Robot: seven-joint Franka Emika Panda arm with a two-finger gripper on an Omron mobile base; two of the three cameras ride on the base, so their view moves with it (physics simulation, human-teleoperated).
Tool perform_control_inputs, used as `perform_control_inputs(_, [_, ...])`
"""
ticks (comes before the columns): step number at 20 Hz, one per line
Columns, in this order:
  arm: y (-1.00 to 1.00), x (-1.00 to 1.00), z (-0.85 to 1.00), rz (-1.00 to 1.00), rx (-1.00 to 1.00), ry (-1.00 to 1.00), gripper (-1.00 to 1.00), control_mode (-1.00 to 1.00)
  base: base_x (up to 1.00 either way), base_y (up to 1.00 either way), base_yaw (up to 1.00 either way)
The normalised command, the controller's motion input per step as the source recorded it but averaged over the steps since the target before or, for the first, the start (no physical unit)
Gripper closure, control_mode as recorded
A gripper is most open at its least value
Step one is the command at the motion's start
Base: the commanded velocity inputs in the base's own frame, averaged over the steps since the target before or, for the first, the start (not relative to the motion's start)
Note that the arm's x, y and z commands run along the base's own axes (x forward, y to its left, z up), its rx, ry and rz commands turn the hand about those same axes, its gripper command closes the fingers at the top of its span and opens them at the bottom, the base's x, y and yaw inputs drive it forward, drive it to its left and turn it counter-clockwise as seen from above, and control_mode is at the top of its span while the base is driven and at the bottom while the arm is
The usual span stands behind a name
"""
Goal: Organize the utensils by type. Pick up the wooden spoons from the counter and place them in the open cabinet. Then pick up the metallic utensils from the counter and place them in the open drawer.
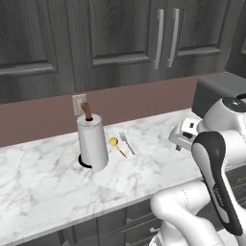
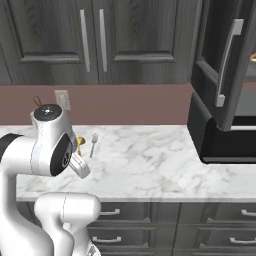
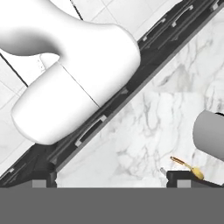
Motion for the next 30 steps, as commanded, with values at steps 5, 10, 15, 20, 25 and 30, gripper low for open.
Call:
perform_control_inputs(5, [0.09, 0.16, 0.0, -0.02, -0.01, -0.1, -1.0, -1.0, 0.15, 0.13, -0.03])
perform_control_inputs(10, [0.0, 0.06, 0.0, 0.02, -0.04, -0.13, -1.0, -1.0, 0.0, 0.0, 0.0])
perform_control_inputs(15, [0.0, 0.07, -0.02, 0.25, -0.23, -0.17, -1.0, -1.0, 0.0, 0.0, 0.0])
perform_control_inputs(20, [-0.01, 0.12, -0.02, 0.33, -0.19, -0.09, -1.0, -1.0, 0.0, 0.0, 0.0])
perform_control_inputs(25, [0.0, 0.26, -0.06, 0.33, -0.12, 0.0, -1.0, -1.0, 0.0, 0.0, 0.0])
perform_control_inputs(30, [0.07, 0.47, -0.08, 0.14, -0.07, 0.0, -1.0, -1.0, 0.0, 0.0, 0.0])
